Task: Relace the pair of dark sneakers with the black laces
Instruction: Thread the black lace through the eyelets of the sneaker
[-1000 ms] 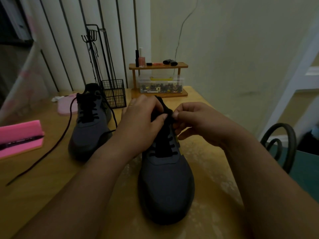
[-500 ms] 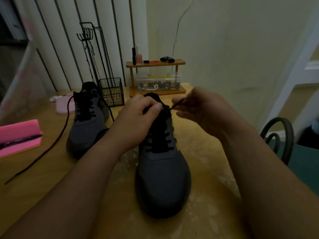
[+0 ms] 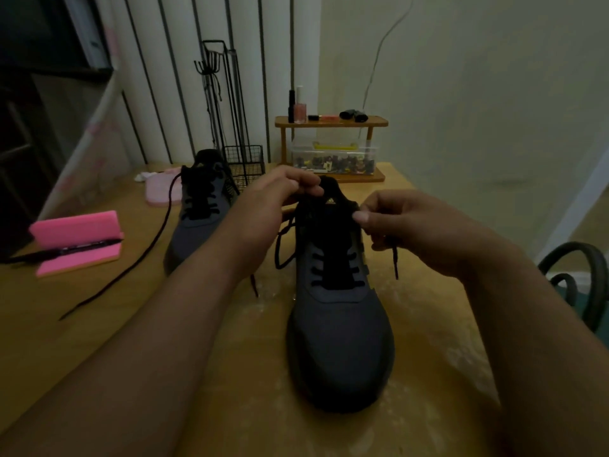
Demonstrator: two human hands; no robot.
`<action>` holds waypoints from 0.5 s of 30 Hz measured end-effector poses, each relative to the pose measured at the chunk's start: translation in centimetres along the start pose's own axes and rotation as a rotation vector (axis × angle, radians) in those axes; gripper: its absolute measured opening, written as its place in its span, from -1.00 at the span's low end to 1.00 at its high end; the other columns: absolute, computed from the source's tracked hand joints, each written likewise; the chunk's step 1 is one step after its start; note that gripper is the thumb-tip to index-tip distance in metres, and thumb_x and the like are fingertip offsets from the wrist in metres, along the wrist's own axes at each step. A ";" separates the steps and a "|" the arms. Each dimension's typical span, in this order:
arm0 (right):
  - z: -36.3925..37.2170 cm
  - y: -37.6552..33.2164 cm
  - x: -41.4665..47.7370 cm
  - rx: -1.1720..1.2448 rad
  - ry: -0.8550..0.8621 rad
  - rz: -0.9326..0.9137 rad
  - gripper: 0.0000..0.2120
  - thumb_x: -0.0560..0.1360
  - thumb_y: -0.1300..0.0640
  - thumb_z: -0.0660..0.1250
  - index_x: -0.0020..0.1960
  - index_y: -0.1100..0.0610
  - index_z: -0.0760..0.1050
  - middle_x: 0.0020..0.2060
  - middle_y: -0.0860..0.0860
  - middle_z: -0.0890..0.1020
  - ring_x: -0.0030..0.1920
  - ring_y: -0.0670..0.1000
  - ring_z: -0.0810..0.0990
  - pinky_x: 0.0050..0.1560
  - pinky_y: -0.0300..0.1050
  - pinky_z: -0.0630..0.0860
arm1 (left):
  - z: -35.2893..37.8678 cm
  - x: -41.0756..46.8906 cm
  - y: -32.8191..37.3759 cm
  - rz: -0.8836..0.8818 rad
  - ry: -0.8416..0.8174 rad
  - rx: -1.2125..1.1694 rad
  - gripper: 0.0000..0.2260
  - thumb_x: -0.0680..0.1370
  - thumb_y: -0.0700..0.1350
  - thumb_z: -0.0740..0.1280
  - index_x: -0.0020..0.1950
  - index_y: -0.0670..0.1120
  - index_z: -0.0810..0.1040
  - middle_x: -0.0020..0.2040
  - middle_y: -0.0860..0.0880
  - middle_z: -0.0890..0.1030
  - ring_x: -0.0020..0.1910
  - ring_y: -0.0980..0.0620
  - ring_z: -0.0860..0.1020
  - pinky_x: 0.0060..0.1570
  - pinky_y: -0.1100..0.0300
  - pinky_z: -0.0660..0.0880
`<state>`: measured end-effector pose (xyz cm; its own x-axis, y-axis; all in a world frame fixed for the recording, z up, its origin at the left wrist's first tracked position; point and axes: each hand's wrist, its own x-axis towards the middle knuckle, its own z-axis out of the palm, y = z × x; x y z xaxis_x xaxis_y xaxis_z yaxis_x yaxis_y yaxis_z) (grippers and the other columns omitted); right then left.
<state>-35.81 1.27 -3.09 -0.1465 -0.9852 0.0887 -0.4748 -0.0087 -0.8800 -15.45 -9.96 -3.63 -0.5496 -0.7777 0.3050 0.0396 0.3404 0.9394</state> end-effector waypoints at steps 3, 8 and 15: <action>0.3 -0.4 -0.1 0.275 0.154 -0.011 -0.79 0.66 0.15 0.29 -0.13 0.13 0.60 -0.17 0.00 0.65 -0.03 0.04 0.62 0.17 0.08 0.55 | -0.3 0.1 -0.2 -0.020 0.006 -0.037 -0.66 0.72 -0.20 0.06 0.21 -0.10 0.63 0.09 -0.02 0.73 0.19 0.10 0.65 0.28 0.07 0.50; -0.6 -0.8 -0.1 0.950 0.321 0.086 -0.73 0.64 0.13 0.17 -0.24 0.08 0.41 -0.36 0.00 0.44 -0.27 0.02 0.55 -0.05 -0.02 0.57 | -0.3 0.1 -0.3 -0.014 0.014 -0.017 -0.68 0.72 -0.20 0.08 0.21 -0.09 0.64 0.08 -0.01 0.73 0.18 0.13 0.64 0.24 0.14 0.50; 0.6 0.1 0.0 -0.046 -0.004 0.037 -0.52 0.53 -0.25 0.37 -0.13 0.21 0.52 -0.29 0.12 0.44 -0.26 0.08 0.42 -0.13 0.05 0.42 | -0.4 0.0 -0.3 -0.008 -0.005 0.011 -0.68 0.73 -0.18 0.08 0.20 -0.05 0.63 0.08 0.03 0.73 0.18 0.17 0.63 0.28 0.12 0.48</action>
<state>-35.31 1.18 -3.50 -0.1615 -0.9853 0.0550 -0.5089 0.0354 -0.8601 -15.11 -10.27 -3.85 -0.5541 -0.7776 0.2971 0.0266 0.3402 0.9400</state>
